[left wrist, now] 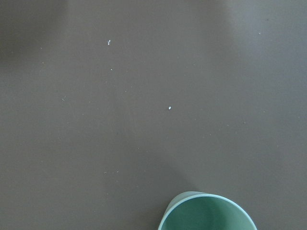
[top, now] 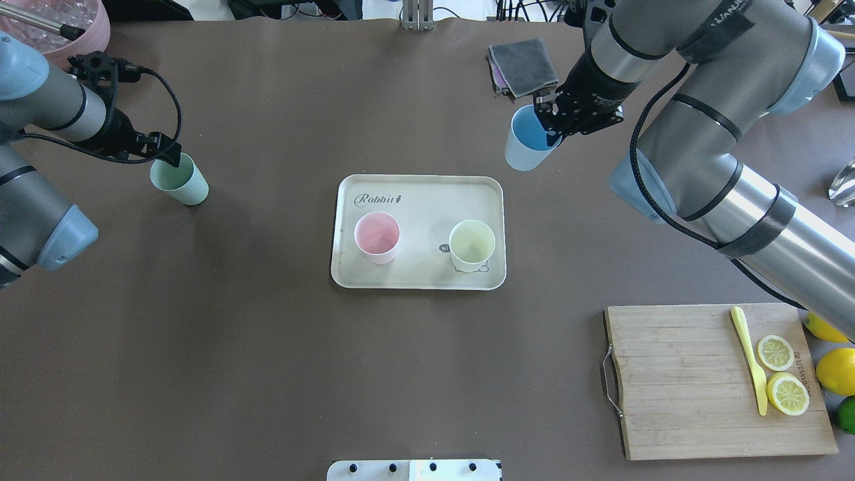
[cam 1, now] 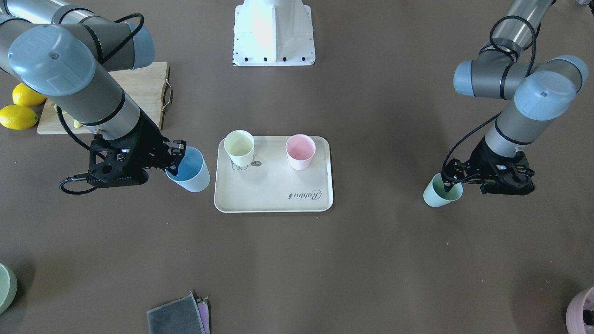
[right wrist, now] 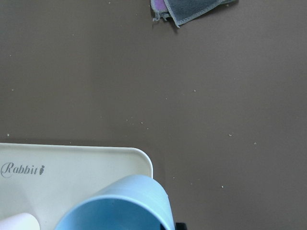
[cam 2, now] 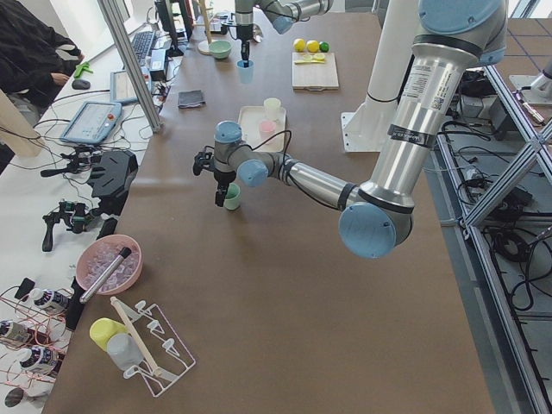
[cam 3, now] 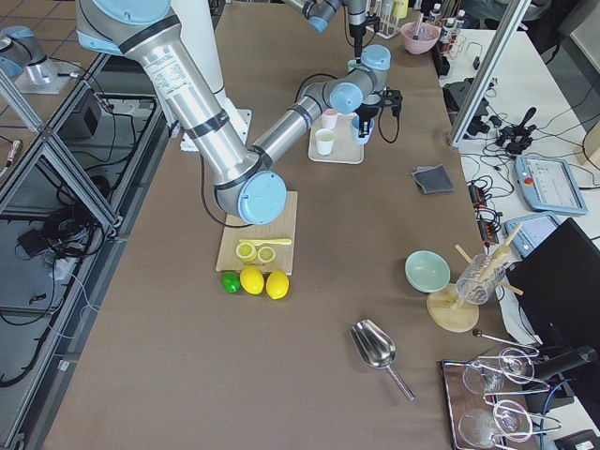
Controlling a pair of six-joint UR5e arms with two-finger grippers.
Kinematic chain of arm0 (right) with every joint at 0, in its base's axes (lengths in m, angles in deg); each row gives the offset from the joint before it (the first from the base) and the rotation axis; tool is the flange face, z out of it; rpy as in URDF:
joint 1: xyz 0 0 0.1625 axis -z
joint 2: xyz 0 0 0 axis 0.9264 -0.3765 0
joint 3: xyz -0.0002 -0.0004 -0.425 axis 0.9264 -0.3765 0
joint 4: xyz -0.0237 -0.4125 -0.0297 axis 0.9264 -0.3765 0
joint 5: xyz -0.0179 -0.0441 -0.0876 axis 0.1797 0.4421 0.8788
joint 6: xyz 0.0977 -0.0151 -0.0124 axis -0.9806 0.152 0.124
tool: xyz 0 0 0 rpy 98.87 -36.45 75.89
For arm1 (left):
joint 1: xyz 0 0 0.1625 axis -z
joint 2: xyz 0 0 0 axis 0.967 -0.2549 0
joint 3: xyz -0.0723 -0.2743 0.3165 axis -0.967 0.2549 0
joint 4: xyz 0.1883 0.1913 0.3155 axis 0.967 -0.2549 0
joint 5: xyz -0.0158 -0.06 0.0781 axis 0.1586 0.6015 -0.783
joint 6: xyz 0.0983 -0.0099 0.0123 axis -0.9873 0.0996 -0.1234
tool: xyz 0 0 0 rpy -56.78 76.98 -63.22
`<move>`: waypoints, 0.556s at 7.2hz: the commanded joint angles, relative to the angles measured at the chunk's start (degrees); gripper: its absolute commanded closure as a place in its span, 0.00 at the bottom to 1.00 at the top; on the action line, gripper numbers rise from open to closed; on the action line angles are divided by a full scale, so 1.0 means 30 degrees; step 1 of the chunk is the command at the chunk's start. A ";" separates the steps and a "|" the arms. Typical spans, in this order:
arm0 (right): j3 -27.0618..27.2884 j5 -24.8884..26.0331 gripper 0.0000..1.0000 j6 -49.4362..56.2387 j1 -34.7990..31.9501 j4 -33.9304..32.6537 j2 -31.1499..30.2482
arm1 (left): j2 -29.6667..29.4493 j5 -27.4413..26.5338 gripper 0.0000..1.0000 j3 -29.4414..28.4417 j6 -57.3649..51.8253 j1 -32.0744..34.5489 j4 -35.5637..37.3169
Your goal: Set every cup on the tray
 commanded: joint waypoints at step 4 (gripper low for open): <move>-0.0011 0.0339 1.00 -0.0374 0.0194 -0.0004 0.0418 | -0.0146 0.0197 1.00 -0.1120 0.0246 -0.0136 -0.1657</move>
